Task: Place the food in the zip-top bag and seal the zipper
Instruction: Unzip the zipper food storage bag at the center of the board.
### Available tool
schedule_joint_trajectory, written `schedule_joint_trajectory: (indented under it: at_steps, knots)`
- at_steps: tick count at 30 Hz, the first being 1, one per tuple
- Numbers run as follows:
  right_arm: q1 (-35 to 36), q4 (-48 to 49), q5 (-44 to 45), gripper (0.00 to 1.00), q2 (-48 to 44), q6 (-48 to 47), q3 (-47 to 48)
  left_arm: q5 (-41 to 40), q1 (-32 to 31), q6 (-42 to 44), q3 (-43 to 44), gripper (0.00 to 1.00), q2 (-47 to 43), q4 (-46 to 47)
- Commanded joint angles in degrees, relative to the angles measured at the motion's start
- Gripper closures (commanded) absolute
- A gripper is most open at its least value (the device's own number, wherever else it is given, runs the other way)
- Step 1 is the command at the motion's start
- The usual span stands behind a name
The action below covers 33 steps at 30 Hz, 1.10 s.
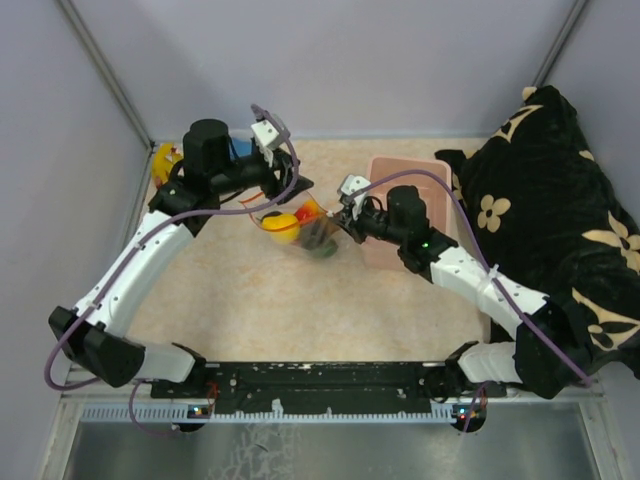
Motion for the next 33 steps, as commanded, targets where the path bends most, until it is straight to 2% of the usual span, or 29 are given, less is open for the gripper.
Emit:
schedule_joint_trajectory:
  at_steps: [1,5,10,14,19,24,27,33]
  knots:
    - [-0.9,1.6,-2.1,1.0,-0.8,-0.9,3.3,7.9,-0.2,10.8,-3.7,0.33,0.2,4.5]
    - [-1.1,1.7,-3.1,1.0,-0.6,-0.7,3.2,12.6,-0.5,18.0,-6.8,0.3,1.0,4.5]
    - [-1.2,1.7,-3.4,1.0,-0.3,-0.6,3.4,21.2,-0.5,26.0,-6.4,0.29,3.7,0.9]
    - [-1.3,1.5,-3.3,1.0,-0.4,-0.7,3.4,24.5,-0.6,29.6,-4.9,0.29,5.7,-2.6]
    - [-1.4,2.1,-3.0,1.0,-0.4,-0.6,3.2,26.2,-0.9,31.4,-5.5,0.32,7.9,-3.4]
    - [-1.5,2.3,-3.1,1.0,-0.1,-0.5,3.5,24.4,-1.8,32.6,-5.2,0.35,10.2,-4.5]
    - [-1.8,2.2,-3.2,1.0,0.0,-0.4,3.5,23.5,-2.0,33.6,-5.5,0.42,10.4,-5.8]
    - [-2.4,2.7,-4.7,1.0,0.2,0.5,3.5,20.6,-2.3,34.3,-7.8,0.63,9.5,-5.6]
